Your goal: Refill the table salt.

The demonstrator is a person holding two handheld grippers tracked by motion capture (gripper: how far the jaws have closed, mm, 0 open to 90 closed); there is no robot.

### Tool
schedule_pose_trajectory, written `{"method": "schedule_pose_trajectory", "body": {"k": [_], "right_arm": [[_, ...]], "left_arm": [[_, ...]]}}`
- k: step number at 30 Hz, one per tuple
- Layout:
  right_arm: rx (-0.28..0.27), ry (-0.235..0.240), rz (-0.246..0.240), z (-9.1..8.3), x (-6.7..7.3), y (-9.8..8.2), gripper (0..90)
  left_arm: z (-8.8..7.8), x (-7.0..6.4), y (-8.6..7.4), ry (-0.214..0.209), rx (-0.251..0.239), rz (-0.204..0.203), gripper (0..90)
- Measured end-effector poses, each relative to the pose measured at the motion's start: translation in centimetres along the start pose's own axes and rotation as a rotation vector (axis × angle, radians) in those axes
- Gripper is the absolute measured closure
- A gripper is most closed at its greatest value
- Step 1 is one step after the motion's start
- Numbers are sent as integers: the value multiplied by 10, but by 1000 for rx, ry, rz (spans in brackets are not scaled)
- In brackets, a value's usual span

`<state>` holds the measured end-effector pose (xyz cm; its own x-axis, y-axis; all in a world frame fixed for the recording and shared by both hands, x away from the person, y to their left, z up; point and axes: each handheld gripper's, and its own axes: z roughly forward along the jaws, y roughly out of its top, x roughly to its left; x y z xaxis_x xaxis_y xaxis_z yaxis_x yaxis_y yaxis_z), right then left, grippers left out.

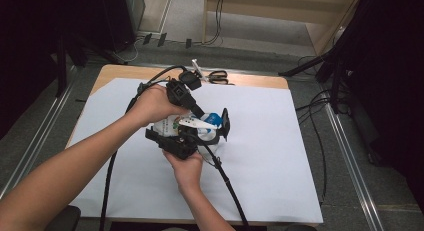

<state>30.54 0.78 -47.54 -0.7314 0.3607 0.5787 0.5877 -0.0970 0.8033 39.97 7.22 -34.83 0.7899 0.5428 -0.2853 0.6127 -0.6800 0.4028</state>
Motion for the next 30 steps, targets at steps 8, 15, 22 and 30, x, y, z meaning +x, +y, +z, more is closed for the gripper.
{"method": "schedule_pose_trajectory", "body": {"k": [8,15,22,30], "right_arm": [[1,-1,-2,0,1,0,714],[-4,1,-3,1,1,0,714],[-3,0,-5,1,1,0,715],[-4,-2,-3,0,2,1,716]], "left_arm": [[0,0,-1,1,0,-1,897],[-1,-1,-1,0,-2,1,897],[-1,-1,-1,-2,-3,0,896],[-2,-1,0,1,-1,2,896]]}}
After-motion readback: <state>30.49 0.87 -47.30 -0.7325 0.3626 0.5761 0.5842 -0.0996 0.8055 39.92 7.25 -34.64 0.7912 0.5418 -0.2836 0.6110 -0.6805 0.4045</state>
